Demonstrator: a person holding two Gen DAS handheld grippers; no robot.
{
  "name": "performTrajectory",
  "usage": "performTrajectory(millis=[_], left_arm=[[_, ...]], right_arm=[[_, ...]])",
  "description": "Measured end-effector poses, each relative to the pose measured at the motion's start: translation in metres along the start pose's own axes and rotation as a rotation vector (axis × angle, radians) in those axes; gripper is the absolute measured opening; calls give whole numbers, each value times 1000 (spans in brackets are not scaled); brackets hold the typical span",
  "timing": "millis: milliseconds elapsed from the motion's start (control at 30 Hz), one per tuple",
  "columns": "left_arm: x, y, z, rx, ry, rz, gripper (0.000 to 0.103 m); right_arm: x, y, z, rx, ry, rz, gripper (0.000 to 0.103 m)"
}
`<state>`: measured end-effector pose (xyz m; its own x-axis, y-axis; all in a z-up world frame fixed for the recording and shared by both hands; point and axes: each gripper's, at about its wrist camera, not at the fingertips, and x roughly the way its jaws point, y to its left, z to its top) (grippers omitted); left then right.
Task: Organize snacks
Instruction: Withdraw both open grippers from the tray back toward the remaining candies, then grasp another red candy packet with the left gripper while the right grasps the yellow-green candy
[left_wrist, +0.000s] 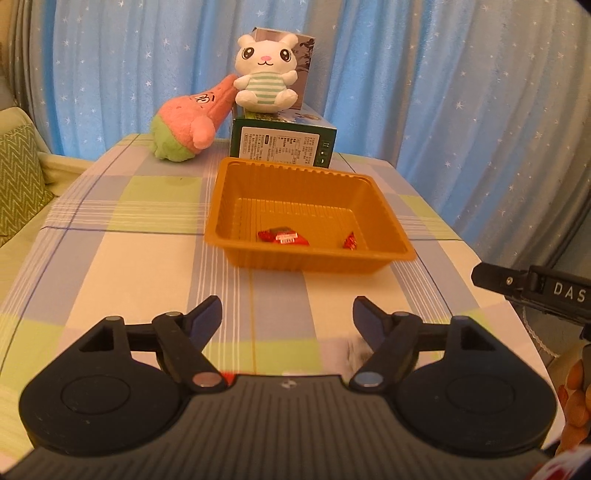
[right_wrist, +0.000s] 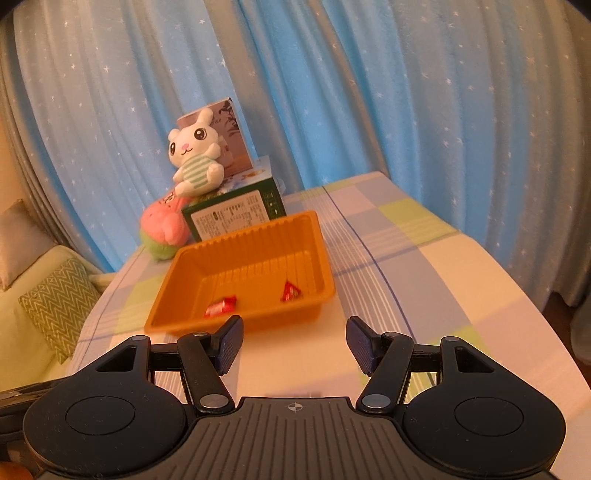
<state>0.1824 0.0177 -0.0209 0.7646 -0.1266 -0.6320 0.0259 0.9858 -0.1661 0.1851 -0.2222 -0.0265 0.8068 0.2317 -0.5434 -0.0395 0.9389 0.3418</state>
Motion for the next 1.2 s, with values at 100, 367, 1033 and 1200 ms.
performTrajectory(millis=[100,367,1033,1200], left_arm=[[-22,3,-14,-21,3,-1,79],[-62,16,-50,-32,37,42,79],[-70,0,-81,14,62,12,79],[-49,-12,-85,22,88,-18,74]], right_arm=[[-21,3,-12,-21,11,1,62],[-64,-2,-48,-62,50,-27,62],[-74,-14,-88,-65,80,-38,62],[-62,-22,-93,-62,94,-44,62]])
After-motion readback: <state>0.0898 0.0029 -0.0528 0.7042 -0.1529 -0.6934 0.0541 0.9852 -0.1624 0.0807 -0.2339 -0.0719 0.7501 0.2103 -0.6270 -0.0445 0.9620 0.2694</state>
